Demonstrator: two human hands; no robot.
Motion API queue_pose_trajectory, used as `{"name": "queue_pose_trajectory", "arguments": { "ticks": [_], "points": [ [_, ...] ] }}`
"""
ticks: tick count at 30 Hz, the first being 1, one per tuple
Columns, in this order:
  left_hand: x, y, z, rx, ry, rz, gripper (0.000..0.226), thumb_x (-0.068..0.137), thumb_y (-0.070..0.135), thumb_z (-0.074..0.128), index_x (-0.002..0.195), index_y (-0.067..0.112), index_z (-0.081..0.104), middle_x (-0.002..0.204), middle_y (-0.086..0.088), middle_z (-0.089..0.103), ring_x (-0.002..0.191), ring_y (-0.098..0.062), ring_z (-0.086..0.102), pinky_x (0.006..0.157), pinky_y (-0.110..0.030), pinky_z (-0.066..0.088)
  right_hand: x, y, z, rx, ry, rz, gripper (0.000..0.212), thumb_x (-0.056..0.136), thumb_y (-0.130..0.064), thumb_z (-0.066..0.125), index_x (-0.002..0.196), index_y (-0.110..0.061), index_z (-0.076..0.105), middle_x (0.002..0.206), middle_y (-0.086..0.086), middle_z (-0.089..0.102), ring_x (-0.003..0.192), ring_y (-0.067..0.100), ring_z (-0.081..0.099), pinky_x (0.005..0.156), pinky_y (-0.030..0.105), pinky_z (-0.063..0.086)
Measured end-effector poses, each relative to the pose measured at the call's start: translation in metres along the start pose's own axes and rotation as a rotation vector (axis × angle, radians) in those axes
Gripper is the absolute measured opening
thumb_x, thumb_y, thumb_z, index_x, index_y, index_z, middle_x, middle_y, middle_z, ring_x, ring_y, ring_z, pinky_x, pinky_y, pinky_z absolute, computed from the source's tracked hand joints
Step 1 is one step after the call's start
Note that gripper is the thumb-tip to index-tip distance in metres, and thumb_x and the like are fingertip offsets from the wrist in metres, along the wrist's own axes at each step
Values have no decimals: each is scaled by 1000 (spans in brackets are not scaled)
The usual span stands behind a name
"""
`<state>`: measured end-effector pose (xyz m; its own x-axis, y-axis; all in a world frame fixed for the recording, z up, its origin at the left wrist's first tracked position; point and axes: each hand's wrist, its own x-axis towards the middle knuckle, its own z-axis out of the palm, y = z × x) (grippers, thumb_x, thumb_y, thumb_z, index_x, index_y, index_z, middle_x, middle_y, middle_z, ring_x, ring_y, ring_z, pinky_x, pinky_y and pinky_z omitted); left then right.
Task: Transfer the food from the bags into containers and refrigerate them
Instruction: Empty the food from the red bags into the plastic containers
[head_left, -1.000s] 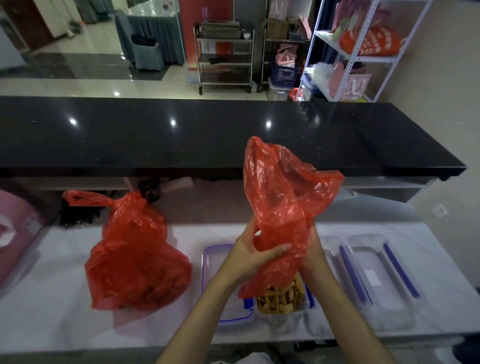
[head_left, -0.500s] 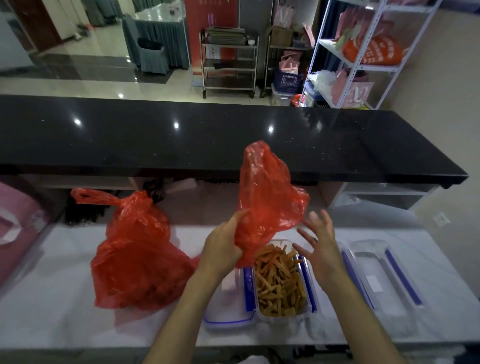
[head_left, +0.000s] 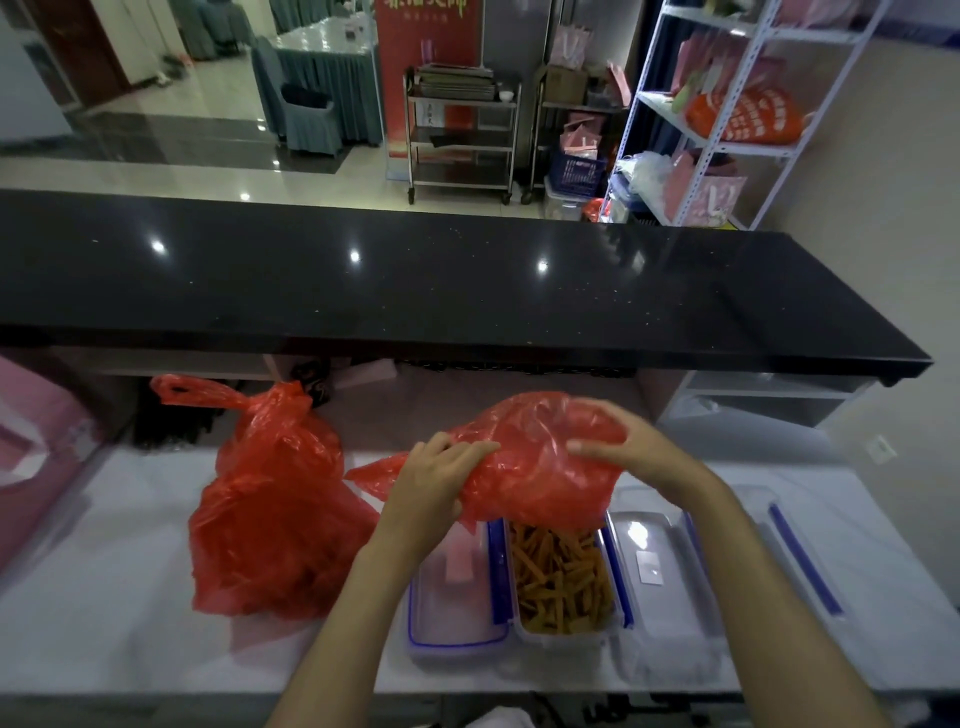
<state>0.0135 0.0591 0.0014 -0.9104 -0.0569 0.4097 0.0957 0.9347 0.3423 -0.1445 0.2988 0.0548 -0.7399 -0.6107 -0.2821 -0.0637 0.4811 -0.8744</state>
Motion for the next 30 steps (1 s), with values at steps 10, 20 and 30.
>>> {"name": "queue_pose_trajectory", "arguments": {
  "ticks": [10, 20, 30],
  "points": [
    [8, -1, -11, -178, 75, 16, 56, 82, 0, 77, 133, 17, 63, 115, 3, 66, 105, -17, 54, 87, -33, 56, 13, -8, 8, -522, -208, -82, 157, 51, -52, 98, 144, -63, -29, 169, -14, -2, 153, 20, 17, 118, 58, 36],
    [19, -12, -14, -275, 222, -85, 65, 63, -26, 61, 114, 12, 72, 111, 2, 64, 108, -15, 52, 96, -17, 43, 40, 14, 27, -645, -176, -140, 4, 83, -9, 65, 81, -6, 66, 81, 9, 71, 76, 27, 70, 69, 46, 60],
    [24, -26, -18, -96, 214, -87, 66, 62, -26, 66, 118, 8, 70, 108, -3, 65, 104, -23, 55, 89, -33, 53, 44, 22, 22, -400, 74, -137, 30, 85, 5, 57, 98, -21, 64, 93, -1, 71, 86, 15, 69, 82, 45, 61]
  ]
}}
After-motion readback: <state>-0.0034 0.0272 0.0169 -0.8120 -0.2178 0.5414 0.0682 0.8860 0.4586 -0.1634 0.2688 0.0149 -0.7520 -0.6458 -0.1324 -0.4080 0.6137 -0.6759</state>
